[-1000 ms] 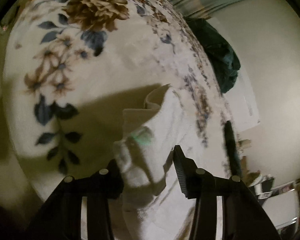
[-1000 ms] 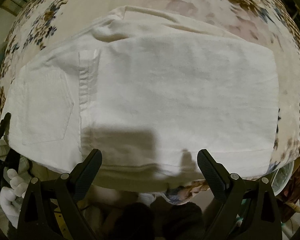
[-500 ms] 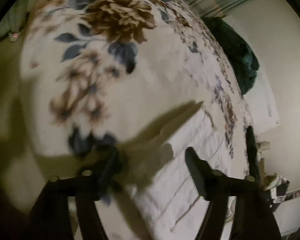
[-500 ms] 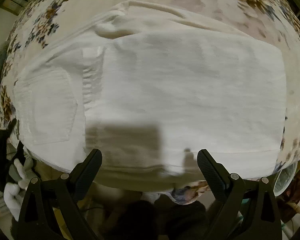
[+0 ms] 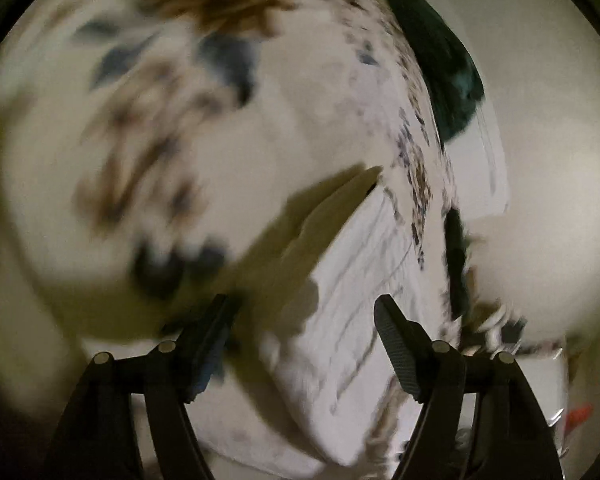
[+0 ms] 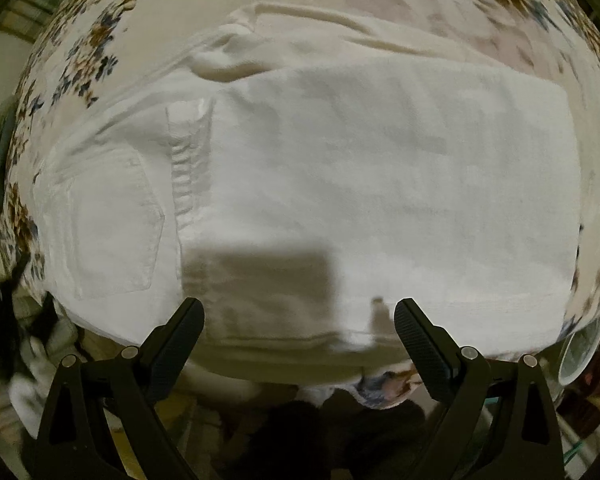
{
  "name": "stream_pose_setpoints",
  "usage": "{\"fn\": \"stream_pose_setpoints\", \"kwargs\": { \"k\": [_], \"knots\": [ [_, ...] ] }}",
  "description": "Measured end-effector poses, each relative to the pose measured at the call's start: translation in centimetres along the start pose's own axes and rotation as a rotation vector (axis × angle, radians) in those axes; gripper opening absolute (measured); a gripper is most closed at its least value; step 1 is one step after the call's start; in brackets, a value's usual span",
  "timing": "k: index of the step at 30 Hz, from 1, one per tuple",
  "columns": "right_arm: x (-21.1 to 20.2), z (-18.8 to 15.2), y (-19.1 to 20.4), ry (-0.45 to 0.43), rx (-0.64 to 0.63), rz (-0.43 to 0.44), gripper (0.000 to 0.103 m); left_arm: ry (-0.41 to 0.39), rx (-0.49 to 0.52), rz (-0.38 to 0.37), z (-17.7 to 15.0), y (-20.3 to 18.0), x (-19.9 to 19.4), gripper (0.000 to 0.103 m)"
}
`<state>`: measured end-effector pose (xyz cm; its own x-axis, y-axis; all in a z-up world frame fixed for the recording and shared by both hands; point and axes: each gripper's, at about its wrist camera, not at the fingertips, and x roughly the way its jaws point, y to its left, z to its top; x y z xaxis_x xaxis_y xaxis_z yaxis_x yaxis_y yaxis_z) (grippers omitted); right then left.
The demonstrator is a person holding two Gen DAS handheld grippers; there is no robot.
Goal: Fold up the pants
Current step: 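Grasp the pants' edge with the left tool and lift it, then lay the folded pants down and open the left tool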
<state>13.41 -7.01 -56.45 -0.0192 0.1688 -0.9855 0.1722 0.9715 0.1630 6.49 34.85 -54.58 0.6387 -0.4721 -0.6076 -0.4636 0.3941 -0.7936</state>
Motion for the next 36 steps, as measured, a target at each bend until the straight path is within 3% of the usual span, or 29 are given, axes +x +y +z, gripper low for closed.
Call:
{"fn": "stream_pose_setpoints", "kwargs": {
  "k": [2,7,9,14,16,20,25,31,36],
  "knots": [
    [0.1,-0.1,0.3,0.004,-0.009,-0.003,0.098,0.003,-0.062,-0.023,-1.5,1.0,0.9,0.071],
    [-0.2,-0.2,1.4,-0.011,-0.046,-0.002,0.098,-0.068,-0.036,-0.057,-2.1,-0.4,3.5,0.071],
    [-0.5,-0.1,1.6,-0.016,-0.046,0.0,0.098,-0.089,-0.011,-0.04,-1.8,-1.7,4.5,0.077],
    [-0.9,-0.1,1.7,-0.02,-0.03,0.028,0.098,-0.158,0.012,0.022,-2.1,-3.4,4.7,0.075],
    [-0.9,-0.2,1.4,-0.017,-0.021,0.044,0.098,-0.187,0.032,0.058,-2.4,-3.9,4.5,0.032],
    [-0.6,-0.4,1.0,-0.028,-0.02,0.014,0.098,-0.237,0.15,0.117,-2.9,-6.8,4.4,0.019],
    [-0.8,-0.5,-1.2,-0.092,-0.003,-0.072,0.098,-0.292,0.275,0.087,-5.0,-11.5,2.0,0.013],
    [-3.0,-0.3,-8.0,-0.148,0.108,-0.084,0.098,-0.294,0.53,0.034,-10.9,-21.5,0.2,0.012],
    [-5.7,-0.8,-14.7,-0.193,0.19,-0.097,0.098,-0.213,0.667,-0.025,-17.9,-27.4,1.7,0.012]
  ]
}}
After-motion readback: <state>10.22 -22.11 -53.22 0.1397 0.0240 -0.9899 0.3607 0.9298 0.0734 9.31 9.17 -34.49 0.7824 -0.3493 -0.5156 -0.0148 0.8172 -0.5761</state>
